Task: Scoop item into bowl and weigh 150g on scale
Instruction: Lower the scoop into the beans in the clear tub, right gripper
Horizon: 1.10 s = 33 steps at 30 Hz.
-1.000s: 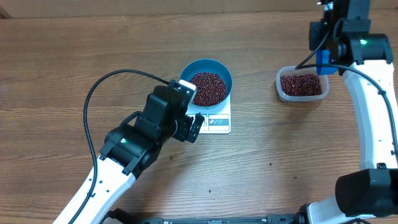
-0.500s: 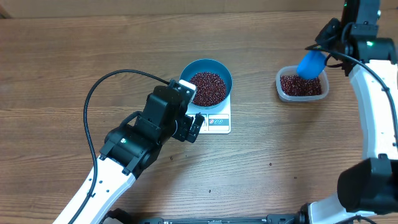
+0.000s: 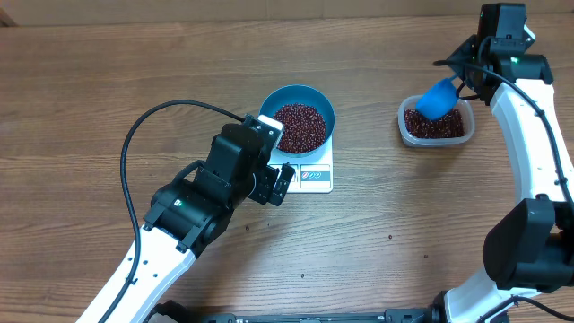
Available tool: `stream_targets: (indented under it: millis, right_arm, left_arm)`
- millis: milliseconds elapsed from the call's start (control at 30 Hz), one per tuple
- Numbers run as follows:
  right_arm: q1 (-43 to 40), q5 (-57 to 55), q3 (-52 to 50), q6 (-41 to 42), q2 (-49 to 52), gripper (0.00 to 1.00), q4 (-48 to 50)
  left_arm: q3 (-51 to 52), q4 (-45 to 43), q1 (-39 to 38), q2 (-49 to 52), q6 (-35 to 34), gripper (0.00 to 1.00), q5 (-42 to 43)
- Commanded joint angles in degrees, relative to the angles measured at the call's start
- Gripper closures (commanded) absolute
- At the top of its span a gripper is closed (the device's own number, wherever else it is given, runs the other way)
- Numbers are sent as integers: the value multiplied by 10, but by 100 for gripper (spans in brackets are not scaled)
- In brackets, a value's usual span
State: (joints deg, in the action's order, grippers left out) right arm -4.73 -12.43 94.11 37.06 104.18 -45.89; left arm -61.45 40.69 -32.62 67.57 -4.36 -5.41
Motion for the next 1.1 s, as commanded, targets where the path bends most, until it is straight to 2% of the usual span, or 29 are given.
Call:
stream_targets:
  millis: [0, 433, 800, 900, 1067]
  right_arm:
    - [2, -42, 0, 4, -2, 96, -11]
    - [2, -88, 0, 4, 3, 96, -14]
    - [3, -83, 0, 5, 7, 96, -14]
    - [3, -78, 0, 5, 7, 85, -16]
    - [3, -74, 0, 5, 7, 79, -16]
  left_arm:
    - [3, -2, 0, 3, -4, 0, -5]
    - [3, -2, 0, 3, -4, 1, -5]
    - [3, -2, 0, 3, -4, 1, -5]
    - [3, -2, 0, 3, -4, 0, -5]
    - [3, -2, 0, 3, -4, 0, -5]
